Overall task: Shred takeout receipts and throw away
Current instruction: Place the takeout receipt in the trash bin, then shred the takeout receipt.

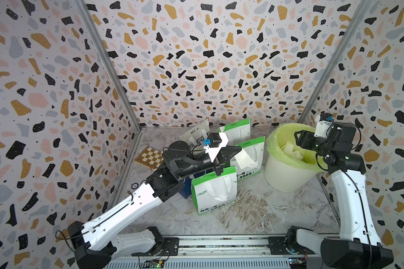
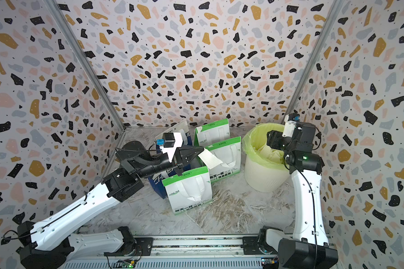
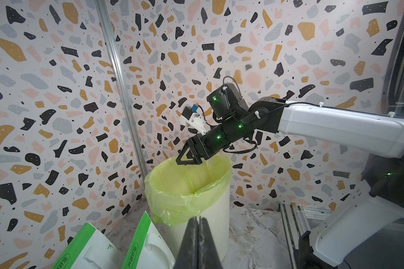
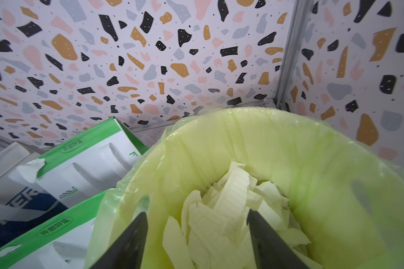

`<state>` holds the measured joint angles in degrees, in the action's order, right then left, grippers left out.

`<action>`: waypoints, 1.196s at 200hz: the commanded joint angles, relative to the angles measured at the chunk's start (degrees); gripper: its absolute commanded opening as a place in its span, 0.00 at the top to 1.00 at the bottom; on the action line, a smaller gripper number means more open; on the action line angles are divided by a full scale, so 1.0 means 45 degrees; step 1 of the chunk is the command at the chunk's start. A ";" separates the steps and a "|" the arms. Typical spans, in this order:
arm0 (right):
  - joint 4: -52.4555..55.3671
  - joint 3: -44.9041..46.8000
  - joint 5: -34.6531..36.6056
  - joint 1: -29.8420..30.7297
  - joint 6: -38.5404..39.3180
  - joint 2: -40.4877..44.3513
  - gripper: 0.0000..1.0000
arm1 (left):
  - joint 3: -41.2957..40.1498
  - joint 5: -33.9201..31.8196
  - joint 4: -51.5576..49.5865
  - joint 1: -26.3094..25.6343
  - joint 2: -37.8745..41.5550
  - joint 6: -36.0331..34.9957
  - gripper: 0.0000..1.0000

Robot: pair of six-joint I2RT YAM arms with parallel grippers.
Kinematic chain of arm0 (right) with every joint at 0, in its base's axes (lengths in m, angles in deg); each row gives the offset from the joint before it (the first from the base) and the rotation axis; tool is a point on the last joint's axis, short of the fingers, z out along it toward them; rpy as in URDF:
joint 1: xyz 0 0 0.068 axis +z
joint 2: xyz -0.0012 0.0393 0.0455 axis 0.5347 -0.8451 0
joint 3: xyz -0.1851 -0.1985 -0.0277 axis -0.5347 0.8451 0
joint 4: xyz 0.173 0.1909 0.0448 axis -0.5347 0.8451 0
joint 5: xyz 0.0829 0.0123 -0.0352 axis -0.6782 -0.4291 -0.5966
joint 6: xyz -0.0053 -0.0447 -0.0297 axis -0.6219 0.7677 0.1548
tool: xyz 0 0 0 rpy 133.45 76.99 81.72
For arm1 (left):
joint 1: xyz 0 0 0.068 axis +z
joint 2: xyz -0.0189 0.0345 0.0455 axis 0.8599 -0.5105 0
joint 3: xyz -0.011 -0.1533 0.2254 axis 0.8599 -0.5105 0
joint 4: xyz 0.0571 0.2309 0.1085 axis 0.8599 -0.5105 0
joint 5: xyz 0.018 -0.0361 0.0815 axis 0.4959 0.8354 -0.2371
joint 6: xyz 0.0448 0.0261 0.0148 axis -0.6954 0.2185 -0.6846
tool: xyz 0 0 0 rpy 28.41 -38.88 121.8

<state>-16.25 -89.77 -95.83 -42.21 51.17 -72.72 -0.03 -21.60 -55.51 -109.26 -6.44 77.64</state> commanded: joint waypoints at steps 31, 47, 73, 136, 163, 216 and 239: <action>-0.0472 -0.1657 -0.4795 0.0070 -0.0885 0.0809 0.20 | 0.0066 0.0155 0.1399 0.0007 -0.0050 0.1026 1.00; -0.1905 -0.1049 -0.6980 0.0404 -0.1394 0.1199 0.20 | -0.0270 0.0067 0.2344 0.0020 -0.0033 0.1932 1.00; -0.5132 0.0515 -0.9985 0.1612 -0.3015 0.1810 0.21 | -0.0889 -0.0228 0.4101 0.0006 0.0009 0.3583 1.00; -0.6633 0.1122 -0.9889 0.6010 -0.2296 0.2111 0.21 | -0.1565 -0.0488 0.6343 0.0013 0.0082 0.5551 1.00; -0.6649 0.1221 -0.9965 0.6771 -0.1960 0.2146 0.27 | -0.1657 -0.0642 0.6421 0.0010 0.0261 0.5555 1.00; -0.6702 0.1418 -1.0305 0.7149 -0.1908 0.2263 0.66 | -0.1795 -0.0863 0.6814 0.0021 0.0509 0.5551 1.00; -0.6690 0.1269 -1.0266 0.7290 -0.1947 0.2291 0.84 | -0.1800 -0.0873 0.6871 0.0008 0.0517 0.5533 1.00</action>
<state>-44.58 -82.86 -141.01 -10.17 42.16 -63.65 -7.59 -24.94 -28.62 -109.24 -5.04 102.08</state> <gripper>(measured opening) 0.217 0.047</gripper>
